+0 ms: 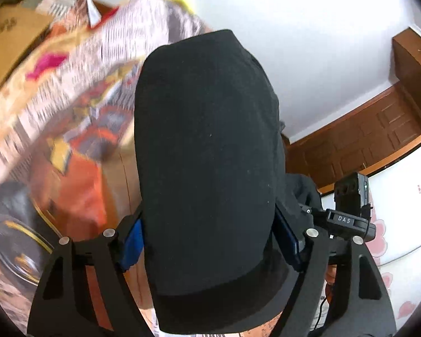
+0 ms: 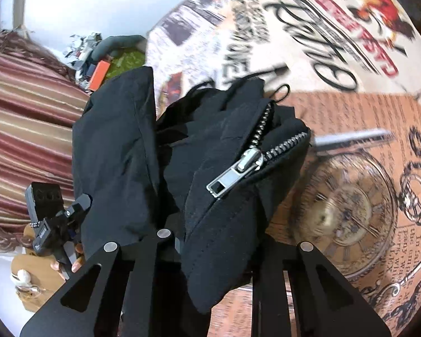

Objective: Fold large clothes

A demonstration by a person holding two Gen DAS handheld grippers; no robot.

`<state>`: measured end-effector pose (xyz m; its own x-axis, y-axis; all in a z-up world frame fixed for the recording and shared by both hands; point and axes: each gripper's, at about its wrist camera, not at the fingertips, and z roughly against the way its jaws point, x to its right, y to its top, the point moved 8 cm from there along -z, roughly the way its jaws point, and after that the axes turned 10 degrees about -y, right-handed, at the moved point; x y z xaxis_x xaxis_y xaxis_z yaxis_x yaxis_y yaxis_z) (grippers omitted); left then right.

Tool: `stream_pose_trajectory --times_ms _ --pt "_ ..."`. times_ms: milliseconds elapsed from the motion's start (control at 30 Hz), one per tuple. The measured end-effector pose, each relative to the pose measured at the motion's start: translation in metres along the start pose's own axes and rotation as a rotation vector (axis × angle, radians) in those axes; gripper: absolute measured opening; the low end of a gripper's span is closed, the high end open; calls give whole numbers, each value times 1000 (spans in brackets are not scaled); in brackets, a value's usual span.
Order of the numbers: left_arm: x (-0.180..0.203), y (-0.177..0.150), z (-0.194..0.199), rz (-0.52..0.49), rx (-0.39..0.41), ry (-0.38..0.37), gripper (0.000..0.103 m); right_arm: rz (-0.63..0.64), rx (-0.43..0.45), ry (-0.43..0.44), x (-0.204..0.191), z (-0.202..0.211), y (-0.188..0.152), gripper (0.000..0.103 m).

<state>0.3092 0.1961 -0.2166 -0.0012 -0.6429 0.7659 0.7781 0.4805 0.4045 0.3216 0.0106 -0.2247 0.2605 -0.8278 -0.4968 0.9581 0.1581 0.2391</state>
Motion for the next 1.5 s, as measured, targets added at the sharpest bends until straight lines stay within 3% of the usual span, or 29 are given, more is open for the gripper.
stream_pose_trajectory --times_ms 300,533,700,833,900,967,1000,1267,1500 --pt "4 90 64 -114 114 5 78 72 105 69 -77 -3 53 17" --pt "-47 139 78 -82 151 13 79 116 124 76 -114 -39 89 17" --pt "-122 142 56 41 122 40 79 136 81 19 -116 -97 99 17" --pt "-193 119 19 171 21 92 78 113 -32 -36 -90 -162 85 17" --pt "-216 108 14 197 20 85 79 91 -70 -30 -77 -184 76 18" --pt "-218 106 21 206 50 27 79 74 -59 12 -72 -184 74 20" --pt "-216 105 23 200 50 34 79 70 -59 17 -71 -182 74 21" --pt "-186 93 47 98 50 240 78 144 -16 -121 -73 -141 56 27" --pt "-109 76 102 -10 110 252 78 175 99 -118 -91 -67 47 27"
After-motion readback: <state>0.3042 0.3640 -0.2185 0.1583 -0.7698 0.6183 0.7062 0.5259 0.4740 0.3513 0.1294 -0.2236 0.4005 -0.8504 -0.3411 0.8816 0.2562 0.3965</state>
